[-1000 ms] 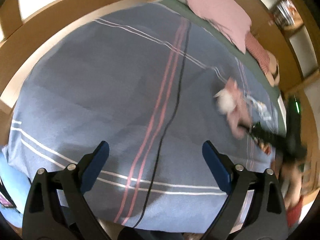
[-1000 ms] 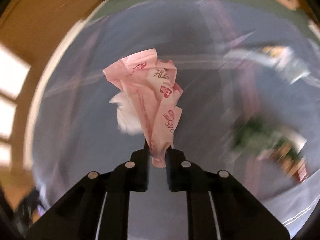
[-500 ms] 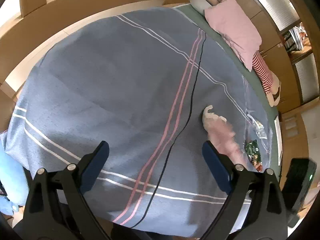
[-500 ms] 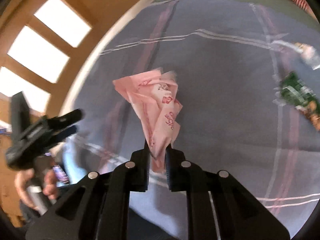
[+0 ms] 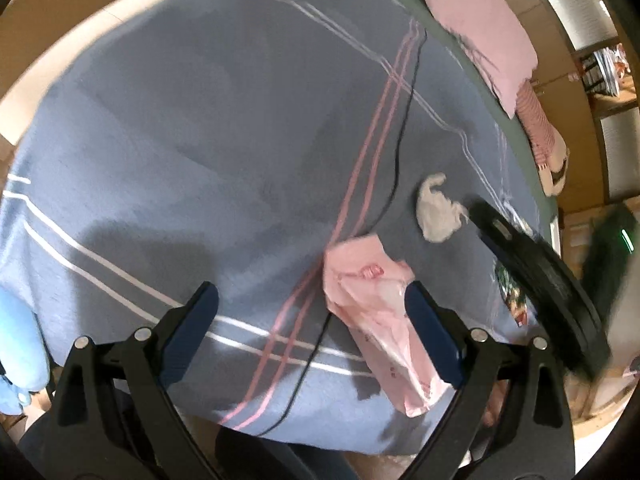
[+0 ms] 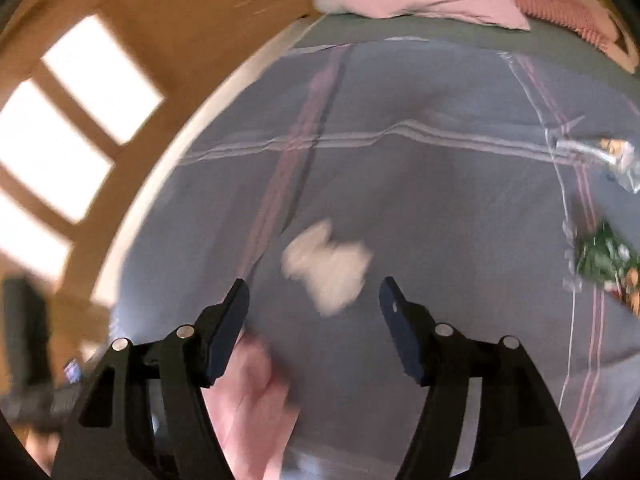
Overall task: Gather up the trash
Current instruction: 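Grasp the white tissue with the right tool while left tool grasps the pink pack, then carry the pink pack and white tissue to the bin and release both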
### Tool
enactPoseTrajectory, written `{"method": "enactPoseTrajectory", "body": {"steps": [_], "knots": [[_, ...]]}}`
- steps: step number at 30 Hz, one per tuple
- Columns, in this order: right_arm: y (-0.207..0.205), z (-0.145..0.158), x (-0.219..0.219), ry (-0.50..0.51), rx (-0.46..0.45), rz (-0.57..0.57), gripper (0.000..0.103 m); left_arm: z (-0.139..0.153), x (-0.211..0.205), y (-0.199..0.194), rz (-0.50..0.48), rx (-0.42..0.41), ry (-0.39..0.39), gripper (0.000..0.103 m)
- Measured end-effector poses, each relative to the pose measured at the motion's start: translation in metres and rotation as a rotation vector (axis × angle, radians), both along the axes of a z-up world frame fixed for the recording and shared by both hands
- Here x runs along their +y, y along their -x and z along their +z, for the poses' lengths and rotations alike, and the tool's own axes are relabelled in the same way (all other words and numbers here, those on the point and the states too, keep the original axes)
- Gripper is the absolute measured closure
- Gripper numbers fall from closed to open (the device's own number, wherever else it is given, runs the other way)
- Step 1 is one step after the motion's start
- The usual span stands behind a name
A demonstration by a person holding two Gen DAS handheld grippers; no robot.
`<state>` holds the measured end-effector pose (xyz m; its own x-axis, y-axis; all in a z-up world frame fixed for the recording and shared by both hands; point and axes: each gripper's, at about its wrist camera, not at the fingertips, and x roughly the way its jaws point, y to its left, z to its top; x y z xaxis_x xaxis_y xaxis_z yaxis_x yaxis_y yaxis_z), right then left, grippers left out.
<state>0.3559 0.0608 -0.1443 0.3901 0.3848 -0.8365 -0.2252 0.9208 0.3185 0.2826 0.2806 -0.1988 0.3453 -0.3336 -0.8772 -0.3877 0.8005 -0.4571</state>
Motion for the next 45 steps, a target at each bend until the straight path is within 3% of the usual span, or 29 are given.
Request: {"method": "enactPoseTrajectory", "body": {"steps": [3, 5, 7, 10, 13, 15, 19, 21, 23, 24, 28, 37, 45], "knots": [[-0.019, -0.031, 0.002, 0.028, 0.084, -0.011, 0.041, -0.004, 0.000, -0.001, -0.011, 0.009, 0.030, 0.009], [-0.017, -0.028, -0.001, 0.010, 0.052, -0.016, 0.062, -0.008, 0.005, -0.001, 0.011, 0.022, 0.047, 0.009], [-0.011, -0.025, -0.011, -0.027, 0.076, -0.015, 0.083, -0.009, 0.004, -0.001, 0.016, 0.029, 0.059, 0.009], [0.003, -0.009, -0.034, -0.009, 0.065, -0.081, 0.083, -0.008, -0.009, -0.004, -0.037, 0.016, 0.089, 0.009], [0.025, 0.010, -0.057, -0.009, 0.016, -0.106, 0.083, -0.012, -0.029, -0.009, -0.094, -0.017, 0.211, 0.009], [0.034, 0.016, -0.078, -0.023, -0.005, -0.118, 0.083, -0.017, -0.045, -0.014, -0.122, -0.008, 0.240, 0.009], [0.061, 0.035, -0.100, -0.021, -0.055, -0.128, 0.083, -0.033, -0.079, -0.020, -0.203, 0.044, 0.192, 0.010], [0.076, 0.034, -0.106, -0.019, -0.042, -0.131, 0.083, -0.032, -0.090, -0.020, -0.235, 0.021, 0.119, 0.011], [0.076, 0.031, -0.101, -0.018, -0.021, -0.143, 0.083, -0.026, -0.095, -0.019, -0.249, -0.006, 0.053, 0.026], [0.079, 0.032, -0.103, -0.021, -0.011, -0.150, 0.083, -0.025, -0.097, -0.019, -0.255, -0.014, 0.031, 0.042], [0.100, 0.029, -0.109, -0.033, 0.019, -0.170, 0.083, -0.021, -0.102, -0.021, -0.286, -0.050, 0.014, 0.067], [0.122, 0.017, -0.106, -0.040, 0.010, -0.176, 0.083, 0.010, -0.116, -0.011, -0.370, -0.192, -0.028, 0.071], [0.133, 0.033, -0.105, -0.045, -0.024, -0.176, 0.083, 0.042, -0.127, 0.008, -0.484, -0.337, -0.067, 0.071]]}}
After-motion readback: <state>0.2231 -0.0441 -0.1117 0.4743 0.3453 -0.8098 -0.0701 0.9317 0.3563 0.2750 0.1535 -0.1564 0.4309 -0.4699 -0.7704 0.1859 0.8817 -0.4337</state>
